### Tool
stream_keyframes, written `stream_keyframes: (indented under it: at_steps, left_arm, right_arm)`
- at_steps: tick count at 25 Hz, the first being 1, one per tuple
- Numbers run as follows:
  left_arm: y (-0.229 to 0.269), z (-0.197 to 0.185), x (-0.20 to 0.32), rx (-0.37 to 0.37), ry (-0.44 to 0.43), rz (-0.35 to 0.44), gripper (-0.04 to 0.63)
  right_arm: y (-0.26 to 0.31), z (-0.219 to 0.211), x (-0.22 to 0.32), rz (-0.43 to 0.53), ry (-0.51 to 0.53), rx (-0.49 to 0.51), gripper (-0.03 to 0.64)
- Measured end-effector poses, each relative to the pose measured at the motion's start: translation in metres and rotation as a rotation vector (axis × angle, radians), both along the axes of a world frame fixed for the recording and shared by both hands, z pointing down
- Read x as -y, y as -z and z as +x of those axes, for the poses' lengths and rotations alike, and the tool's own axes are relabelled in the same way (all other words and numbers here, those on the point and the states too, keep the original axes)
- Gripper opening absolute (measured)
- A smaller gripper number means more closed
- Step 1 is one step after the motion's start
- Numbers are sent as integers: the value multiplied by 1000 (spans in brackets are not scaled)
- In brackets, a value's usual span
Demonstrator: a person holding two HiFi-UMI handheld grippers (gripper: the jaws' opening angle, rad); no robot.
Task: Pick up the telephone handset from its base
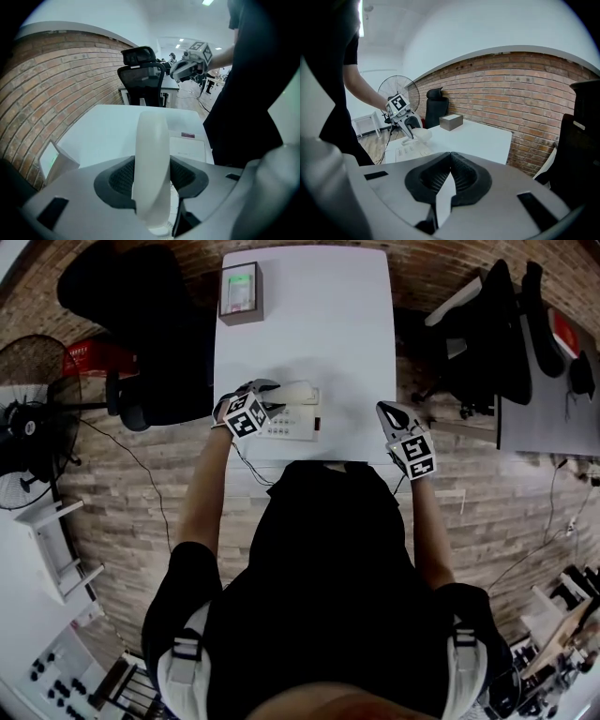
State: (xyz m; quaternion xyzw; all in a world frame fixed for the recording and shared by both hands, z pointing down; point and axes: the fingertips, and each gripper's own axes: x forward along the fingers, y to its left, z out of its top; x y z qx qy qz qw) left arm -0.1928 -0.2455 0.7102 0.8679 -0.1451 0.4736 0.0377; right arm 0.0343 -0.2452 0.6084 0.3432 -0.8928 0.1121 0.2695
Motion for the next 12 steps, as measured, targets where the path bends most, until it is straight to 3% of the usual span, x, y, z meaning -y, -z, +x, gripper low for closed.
stream_keyframes:
  at_steps: [12]
  left_arm:
    - [24, 5, -18, -105, 137, -6, 221]
  right_arm:
    - [-1, 1, 5, 10, 87, -20, 0]
